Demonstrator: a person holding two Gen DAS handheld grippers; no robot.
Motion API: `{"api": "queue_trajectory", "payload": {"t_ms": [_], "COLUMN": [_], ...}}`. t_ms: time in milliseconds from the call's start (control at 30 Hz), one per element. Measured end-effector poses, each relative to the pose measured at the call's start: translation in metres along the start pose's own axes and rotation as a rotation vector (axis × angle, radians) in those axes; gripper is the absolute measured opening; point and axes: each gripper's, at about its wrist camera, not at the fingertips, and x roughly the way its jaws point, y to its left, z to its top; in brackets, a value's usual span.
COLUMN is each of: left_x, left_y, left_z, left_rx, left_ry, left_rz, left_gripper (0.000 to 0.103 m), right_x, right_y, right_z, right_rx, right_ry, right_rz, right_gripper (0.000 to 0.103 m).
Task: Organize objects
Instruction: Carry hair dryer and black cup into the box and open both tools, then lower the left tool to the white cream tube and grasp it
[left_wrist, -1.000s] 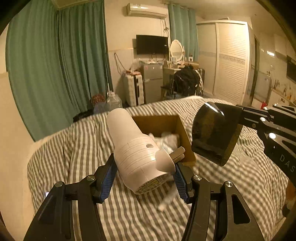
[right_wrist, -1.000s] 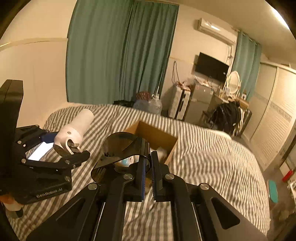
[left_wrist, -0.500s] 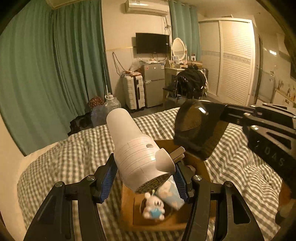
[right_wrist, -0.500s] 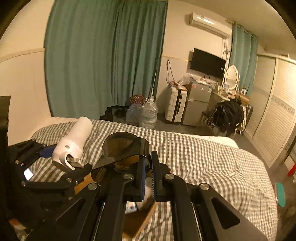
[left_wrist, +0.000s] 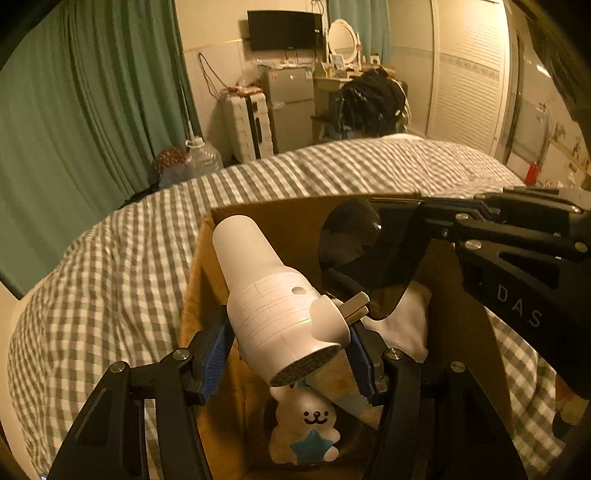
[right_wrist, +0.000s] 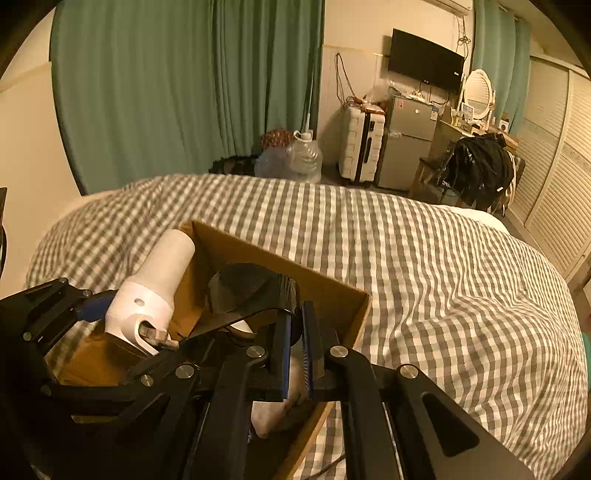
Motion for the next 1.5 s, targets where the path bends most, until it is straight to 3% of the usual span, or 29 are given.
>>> {"api": "queue_trajectory", "payload": {"t_ms": [200, 300, 333, 400, 533, 700, 900, 967, 1067, 1267, 1500], "left_x": [0.007, -0.004, -0.01, -0.025, -0.061, -0.121, -0.192, -0.21, -0.229, -0.236, -0.189], "left_y": [0.001, -0.002, -0.003, -0.003, -0.002, 0.003, 0.0, 0.0, 0.001, -0.012, -0.027], "left_z": [-0.007, -0.009, -0.009, -0.005, -0.002, 0.001, -0.001, -0.006, -0.017, -0.052, -0.096], "left_rx": [-0.004, -0.005, -0.004, -0.001, -0.005, -0.038, -0.051, -0.052, -0.064, -0.039, -0.053], "left_ry": [0.035, 0.05, 0.039, 0.009, -0.042, -0.11, -0.2, -0.221, -0.241, -0.241, -0.17], "left_rz": [-0.029, -0.031, -0.024, -0.001, 0.026, 0.025, 0.032, 0.035, 0.04, 0.039, 0.058], "left_gripper": [0.06, 0.063, 0.071, 0.082, 0.086, 0.086, 0.086, 0.089, 0.093, 0.095, 0.097], "right_x": [0.009, 0.003, 0.0, -0.013, -0.046, -0.109, -0.191, -0.213, -0.245, -0.259, -0.213], "right_y": [-0.001, 0.003, 0.004, 0.004, 0.002, 0.003, 0.011, 0.014, 0.018, 0.026, 0.032], "right_z": [-0.011, -0.016, -0.018, -0.018, -0.013, -0.007, -0.006, -0.011, -0.028, -0.075, -0.148], "right_rx": [0.015, 0.04, 0.044, 0.056, 0.097, 0.109, 0.1, 0.091, 0.088, 0.072, 0.105], "right_ry": [0.035, 0.052, 0.049, 0.026, -0.022, -0.099, -0.194, -0.216, -0.239, -0.223, -0.112], "right_rz": [0.006, 0.041, 0.039, 0.036, 0.042, 0.023, -0.007, -0.016, -0.031, -0.044, -0.094], "right_gripper": [0.009, 0.033, 0.044, 0.048, 0.06, 0.061, 0.072, 0.08, 0.09, 0.091, 0.091]}}
